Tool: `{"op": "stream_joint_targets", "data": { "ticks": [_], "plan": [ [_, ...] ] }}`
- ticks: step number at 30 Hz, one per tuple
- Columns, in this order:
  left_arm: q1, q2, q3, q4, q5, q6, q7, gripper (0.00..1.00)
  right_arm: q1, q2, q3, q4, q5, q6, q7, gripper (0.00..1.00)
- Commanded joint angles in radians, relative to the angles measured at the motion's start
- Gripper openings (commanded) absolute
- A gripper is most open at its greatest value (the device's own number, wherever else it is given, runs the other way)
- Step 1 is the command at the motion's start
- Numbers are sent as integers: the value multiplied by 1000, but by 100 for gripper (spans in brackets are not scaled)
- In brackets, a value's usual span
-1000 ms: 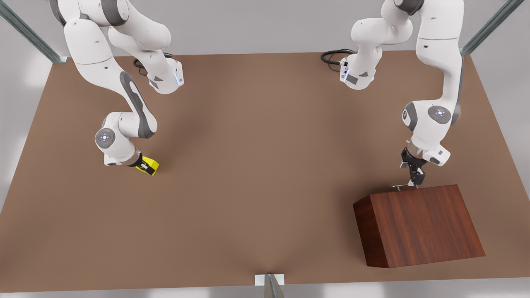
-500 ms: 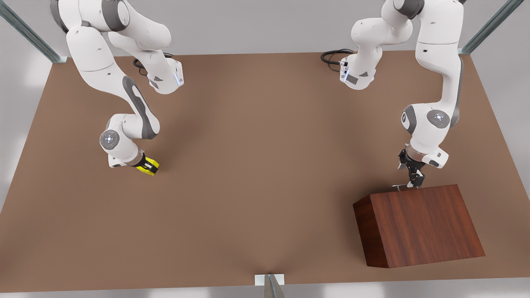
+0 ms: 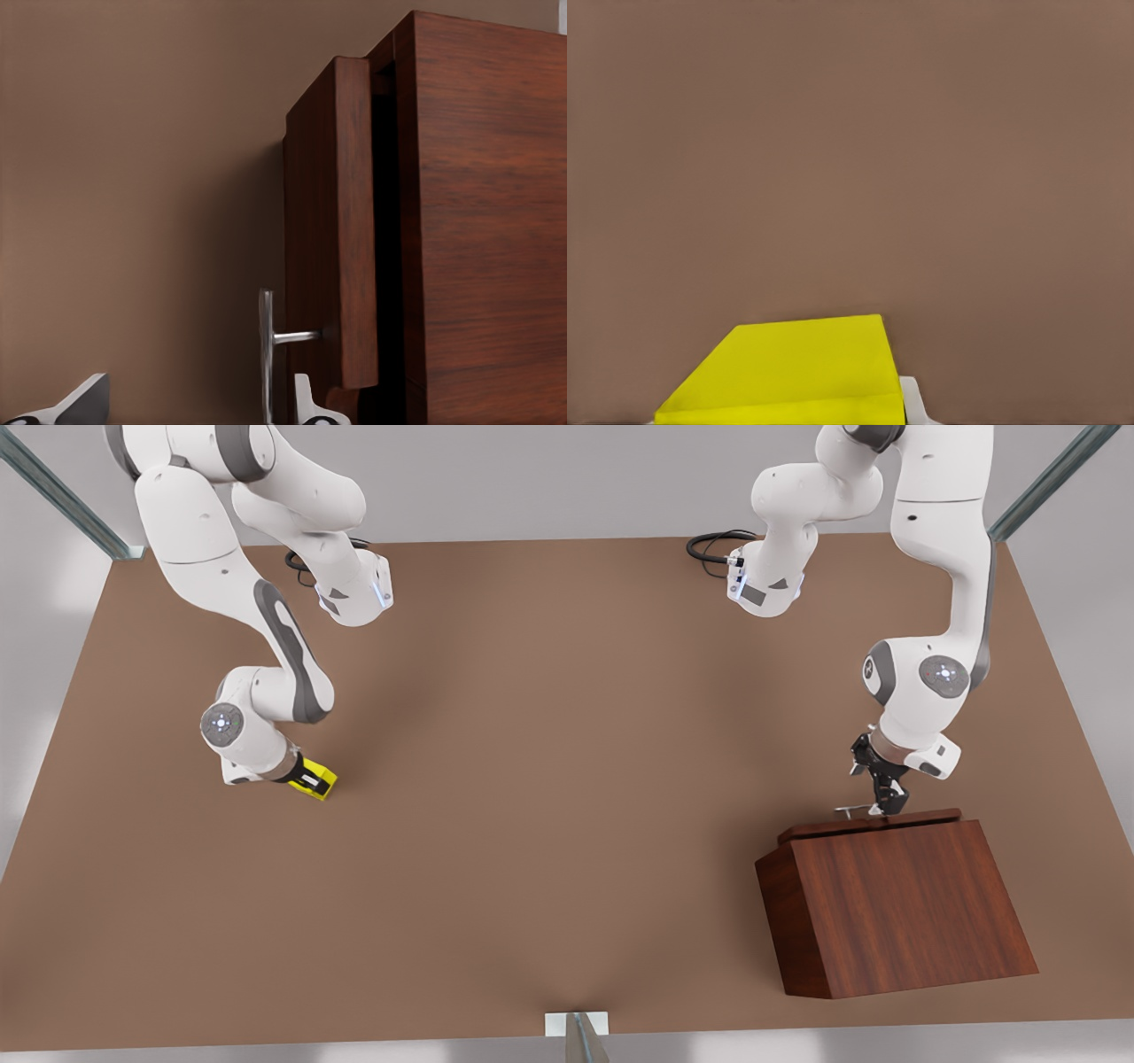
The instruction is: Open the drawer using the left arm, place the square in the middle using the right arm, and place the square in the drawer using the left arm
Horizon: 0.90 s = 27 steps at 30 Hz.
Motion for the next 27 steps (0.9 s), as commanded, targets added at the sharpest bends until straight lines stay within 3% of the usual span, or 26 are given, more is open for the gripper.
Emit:
{"op": "stream_joint_targets", "data": {
  "ticks": [1, 5, 8, 12, 15, 18, 24, 27],
  "plan": [
    [0, 0, 0, 0, 0, 0, 0, 100, 1, -7, 1, 0, -1, -3, -5, 72],
    [0, -3, 0, -5, 0, -28, 2, 100, 58, -27, 54, 72, 98, -91, 18, 71],
    [0, -9, 0, -5, 2, -64, 2, 100, 225, 39, 55, 218, 124, -140, 226, 73],
    [0, -26, 0, -6, 2, -95, 2, 100, 478, 234, 54, 534, 129, -178, 654, 73],
    [-2, -41, 0, -8, 2, -123, 0, 100, 564, 387, 52, 822, 161, -264, 849, 73],
    [-5, -43, 0, -9, 2, -140, 0, 100, 621, 498, 47, 969, 158, -282, 974, 73],
    [-8, -71, 0, -38, 2, -176, 2, 100, 719, 737, 37, 1295, 158, -250, 1081, 74],
    [-8, -75, 0, -44, 2, -178, 2, 100, 750, 753, 37, 1290, 157, -239, 975, 74]
  ]
}}
